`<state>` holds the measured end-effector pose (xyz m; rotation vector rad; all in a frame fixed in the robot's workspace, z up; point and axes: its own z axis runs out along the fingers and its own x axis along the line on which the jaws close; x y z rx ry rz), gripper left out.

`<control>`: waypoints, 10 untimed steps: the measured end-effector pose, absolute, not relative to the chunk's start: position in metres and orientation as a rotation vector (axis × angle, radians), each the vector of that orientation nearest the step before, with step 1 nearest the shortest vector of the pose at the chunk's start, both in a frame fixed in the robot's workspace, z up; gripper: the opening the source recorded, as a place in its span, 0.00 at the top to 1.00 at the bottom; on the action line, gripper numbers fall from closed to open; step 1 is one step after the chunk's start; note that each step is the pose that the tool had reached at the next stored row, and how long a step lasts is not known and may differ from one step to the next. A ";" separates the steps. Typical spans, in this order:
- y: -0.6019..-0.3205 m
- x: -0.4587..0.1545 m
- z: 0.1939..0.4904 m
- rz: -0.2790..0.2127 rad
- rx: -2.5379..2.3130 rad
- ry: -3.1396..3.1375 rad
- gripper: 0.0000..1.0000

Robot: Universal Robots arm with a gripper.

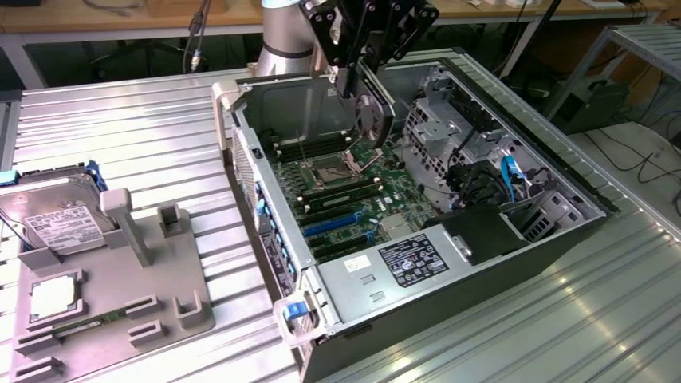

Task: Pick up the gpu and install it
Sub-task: 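Pick up the gpu and move the gpu toward the slot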

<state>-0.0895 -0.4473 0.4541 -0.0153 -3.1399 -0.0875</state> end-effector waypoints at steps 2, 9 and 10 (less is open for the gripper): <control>-0.447 -0.086 0.454 -0.088 -0.015 -3.140 0.70; -0.447 -0.074 0.453 -0.088 -0.015 -3.140 0.70; -0.447 -0.072 0.453 -0.087 -0.015 -3.140 0.70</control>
